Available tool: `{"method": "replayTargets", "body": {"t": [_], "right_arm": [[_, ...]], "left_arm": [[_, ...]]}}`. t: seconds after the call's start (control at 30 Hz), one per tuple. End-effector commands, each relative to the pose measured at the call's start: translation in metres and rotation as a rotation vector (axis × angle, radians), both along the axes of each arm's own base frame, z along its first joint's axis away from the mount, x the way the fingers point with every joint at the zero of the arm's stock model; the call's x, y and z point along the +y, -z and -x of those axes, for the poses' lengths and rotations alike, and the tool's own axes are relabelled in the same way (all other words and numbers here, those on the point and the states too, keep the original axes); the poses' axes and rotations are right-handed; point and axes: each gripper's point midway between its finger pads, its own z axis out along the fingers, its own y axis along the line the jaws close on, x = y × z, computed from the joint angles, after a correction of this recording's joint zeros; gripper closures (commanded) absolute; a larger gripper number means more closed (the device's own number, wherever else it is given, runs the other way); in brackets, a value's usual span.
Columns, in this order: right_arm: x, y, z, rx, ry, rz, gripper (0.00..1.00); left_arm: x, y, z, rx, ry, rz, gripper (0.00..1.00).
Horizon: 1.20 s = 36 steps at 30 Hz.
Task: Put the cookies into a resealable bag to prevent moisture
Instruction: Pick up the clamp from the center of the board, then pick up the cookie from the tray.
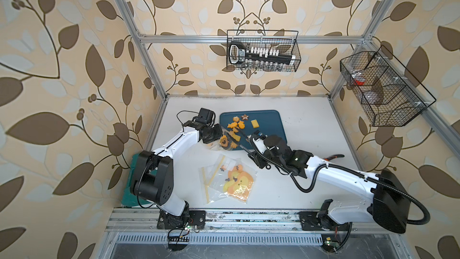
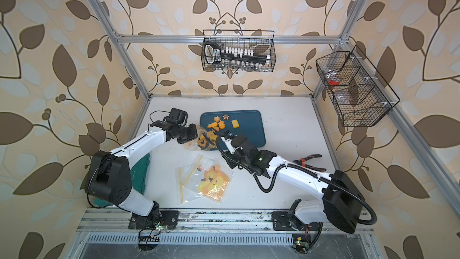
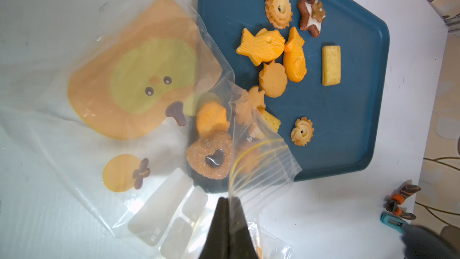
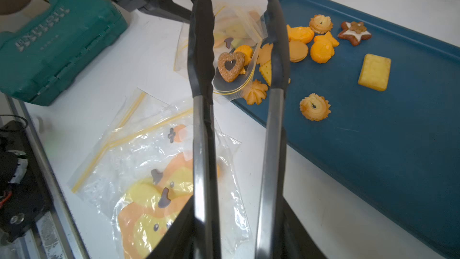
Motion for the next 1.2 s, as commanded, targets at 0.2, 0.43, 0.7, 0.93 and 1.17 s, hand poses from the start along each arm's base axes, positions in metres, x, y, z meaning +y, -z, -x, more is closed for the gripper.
{"method": "replayTargets", "body": {"t": [0.2,0.43,0.7,0.93,1.17], "right_arm": [[-0.059,0.036,-0.033,0.196,0.182,0.098,0.55],[-0.032,0.046,-0.044,0.255,0.086,0.106,0.55],[-0.012,0.056,-0.052,0.297,0.023,0.124,0.55],[0.003,0.065,-0.05,0.314,-0.026,0.151,0.53],[0.003,0.076,-0.059,0.32,-0.002,0.185,0.49]], "left_arm": [[0.033,-0.04,0.0,-0.098,-0.146,-0.055,1.0],[0.05,-0.059,0.008,-0.145,-0.203,-0.062,1.0],[0.044,-0.06,0.006,-0.151,-0.166,-0.037,1.0],[0.039,-0.056,0.006,-0.142,-0.146,-0.02,1.0],[0.035,-0.051,0.005,-0.131,-0.134,-0.008,1.0]]}}
